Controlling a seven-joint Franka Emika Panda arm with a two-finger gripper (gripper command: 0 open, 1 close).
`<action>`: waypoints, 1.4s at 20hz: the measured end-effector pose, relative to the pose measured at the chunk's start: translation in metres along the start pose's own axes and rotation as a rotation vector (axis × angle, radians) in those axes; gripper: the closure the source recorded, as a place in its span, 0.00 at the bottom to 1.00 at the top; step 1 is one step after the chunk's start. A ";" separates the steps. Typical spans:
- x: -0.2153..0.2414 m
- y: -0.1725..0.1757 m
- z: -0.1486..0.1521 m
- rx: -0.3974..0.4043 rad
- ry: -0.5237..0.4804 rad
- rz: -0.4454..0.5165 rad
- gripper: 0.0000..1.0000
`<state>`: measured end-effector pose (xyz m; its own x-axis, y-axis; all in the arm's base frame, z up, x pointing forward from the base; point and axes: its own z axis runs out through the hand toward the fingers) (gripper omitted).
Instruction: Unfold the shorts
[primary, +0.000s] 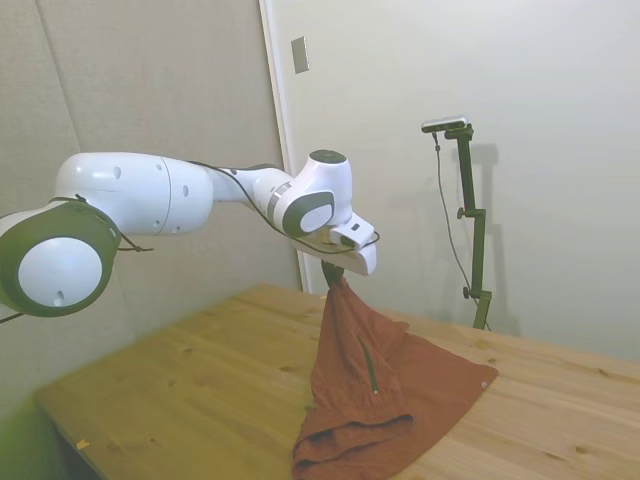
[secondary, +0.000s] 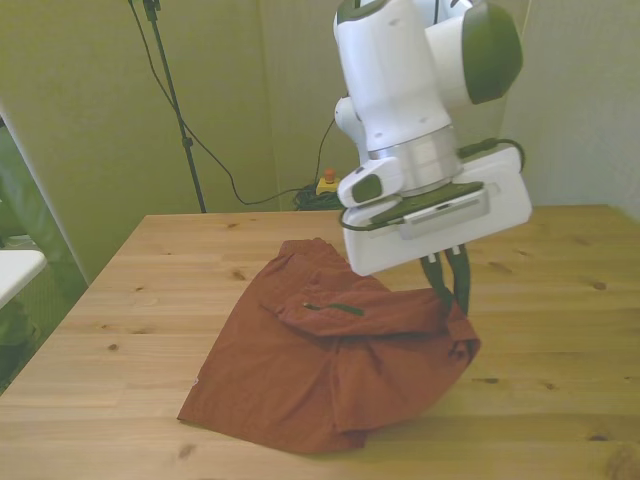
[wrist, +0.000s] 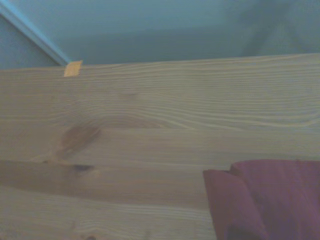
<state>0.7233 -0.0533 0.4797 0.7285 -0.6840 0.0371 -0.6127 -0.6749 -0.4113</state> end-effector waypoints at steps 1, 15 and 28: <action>-0.008 -0.009 0.004 -0.005 -0.004 -0.014 1.00; -0.036 -0.039 0.097 -0.113 -0.027 -0.006 0.00; -0.028 -0.052 0.105 -0.123 -0.011 -0.016 0.00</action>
<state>0.7666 0.0300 0.4043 0.7415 -0.6702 0.0322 -0.6333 -0.7150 -0.2962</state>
